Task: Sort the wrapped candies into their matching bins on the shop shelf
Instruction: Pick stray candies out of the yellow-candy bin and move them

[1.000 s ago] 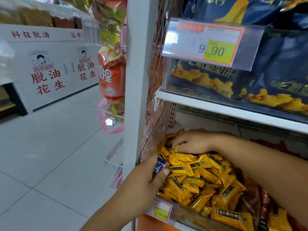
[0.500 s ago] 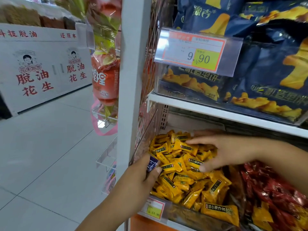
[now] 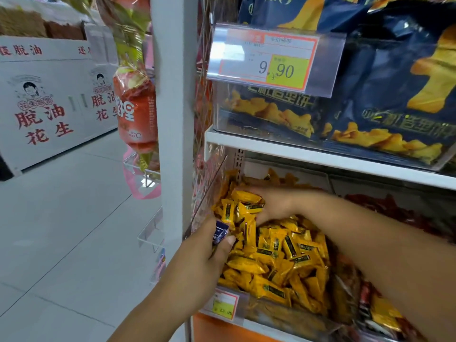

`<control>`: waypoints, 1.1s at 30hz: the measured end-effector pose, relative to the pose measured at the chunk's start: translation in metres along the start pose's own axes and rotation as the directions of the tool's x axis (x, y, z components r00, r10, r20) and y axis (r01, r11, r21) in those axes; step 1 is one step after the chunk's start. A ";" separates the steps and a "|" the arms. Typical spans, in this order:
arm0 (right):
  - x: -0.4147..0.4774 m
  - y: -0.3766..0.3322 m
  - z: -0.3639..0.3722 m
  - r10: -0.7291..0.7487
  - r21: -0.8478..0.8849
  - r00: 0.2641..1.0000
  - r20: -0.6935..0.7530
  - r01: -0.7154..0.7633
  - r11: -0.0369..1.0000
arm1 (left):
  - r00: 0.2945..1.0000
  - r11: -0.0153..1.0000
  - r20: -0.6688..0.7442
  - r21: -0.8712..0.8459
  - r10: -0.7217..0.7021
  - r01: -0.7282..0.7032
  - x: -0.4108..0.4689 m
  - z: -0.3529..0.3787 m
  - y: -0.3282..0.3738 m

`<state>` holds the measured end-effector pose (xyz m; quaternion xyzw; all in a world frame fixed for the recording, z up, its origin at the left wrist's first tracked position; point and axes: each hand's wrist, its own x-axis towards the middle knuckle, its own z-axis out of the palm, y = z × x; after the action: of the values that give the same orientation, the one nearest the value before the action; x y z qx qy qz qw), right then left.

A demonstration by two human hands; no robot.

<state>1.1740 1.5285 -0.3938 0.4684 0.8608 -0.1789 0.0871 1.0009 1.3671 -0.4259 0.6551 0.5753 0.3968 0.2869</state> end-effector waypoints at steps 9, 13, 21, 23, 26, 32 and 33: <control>-0.033 0.054 -0.015 0.200 -0.187 0.979 -0.037 -0.203 0.961 | 0.999 0.996 0.045 0.085 0.016 -0.020 0.002 0.007 -0.002; -0.019 0.048 0.007 0.176 -0.194 0.984 -0.014 -0.176 0.965 | 0.999 0.995 0.043 0.098 0.017 -0.021 0.004 0.007 -0.004; -0.069 0.048 -0.018 -0.022 0.057 0.998 0.061 0.018 0.998 | 0.999 0.996 0.032 0.078 0.033 -0.035 0.004 0.005 -0.008; -0.057 0.050 -0.020 0.053 0.027 0.995 -0.085 -0.051 0.998 | 0.999 0.996 0.044 0.083 0.024 -0.028 0.005 0.006 -0.009; -0.025 0.044 -0.002 0.169 0.041 0.984 -0.062 -0.167 0.985 | 0.999 0.996 0.048 0.089 0.021 -0.025 0.005 0.006 -0.009; -0.036 0.031 0.010 0.083 0.063 0.991 0.101 -0.089 0.994 | 0.999 0.996 0.046 0.091 0.021 -0.025 0.005 0.004 -0.010; -0.050 0.028 0.003 0.056 0.089 0.992 0.110 -0.066 0.994 | 0.999 0.995 0.047 0.092 0.019 -0.023 0.004 0.004 -0.010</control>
<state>1.2248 1.5030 -0.3874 0.4876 0.8310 -0.2407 0.1170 0.9988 1.3732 -0.4358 0.6826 0.5795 0.3575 0.2652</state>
